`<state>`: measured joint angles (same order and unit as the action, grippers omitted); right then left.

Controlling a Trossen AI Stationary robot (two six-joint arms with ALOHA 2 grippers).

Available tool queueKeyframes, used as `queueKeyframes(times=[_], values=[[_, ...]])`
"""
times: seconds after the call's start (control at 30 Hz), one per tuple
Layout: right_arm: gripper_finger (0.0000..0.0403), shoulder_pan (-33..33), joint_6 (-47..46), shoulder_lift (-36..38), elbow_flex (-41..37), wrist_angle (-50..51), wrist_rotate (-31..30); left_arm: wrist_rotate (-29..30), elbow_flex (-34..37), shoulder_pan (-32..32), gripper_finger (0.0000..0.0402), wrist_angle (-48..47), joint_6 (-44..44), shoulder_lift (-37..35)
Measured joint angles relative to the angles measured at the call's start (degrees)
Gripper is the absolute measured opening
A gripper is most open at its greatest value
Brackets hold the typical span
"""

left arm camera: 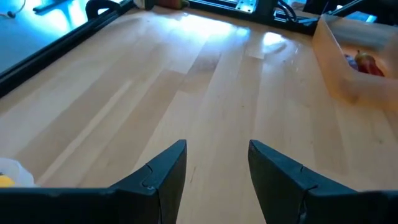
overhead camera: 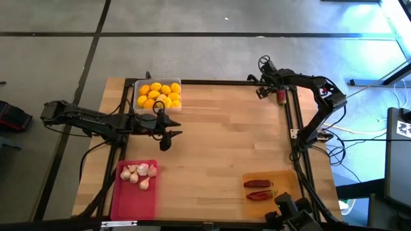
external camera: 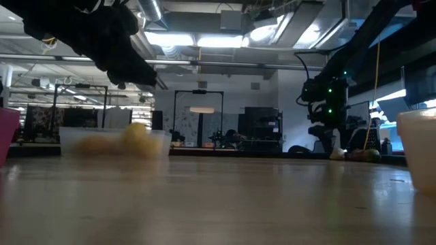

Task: Sort produce into baskets
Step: Put the white garlic into the red bin

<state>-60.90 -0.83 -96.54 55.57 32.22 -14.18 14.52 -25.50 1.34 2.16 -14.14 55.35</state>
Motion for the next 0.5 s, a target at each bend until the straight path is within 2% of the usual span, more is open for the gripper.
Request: queueKeyframes(times=[0.3,0.5], values=[[0.0321,0.1,1.6,-0.4,0.2,-0.8,-0.8,0.0,0.0,0.0,0.0169,0.4,0.8,0.0],[0.0288,0.1,3.7,-0.4,0.2,-0.7,6.6,0.0,0.0,0.0,0.0169,0.3,0.8,0.0]])
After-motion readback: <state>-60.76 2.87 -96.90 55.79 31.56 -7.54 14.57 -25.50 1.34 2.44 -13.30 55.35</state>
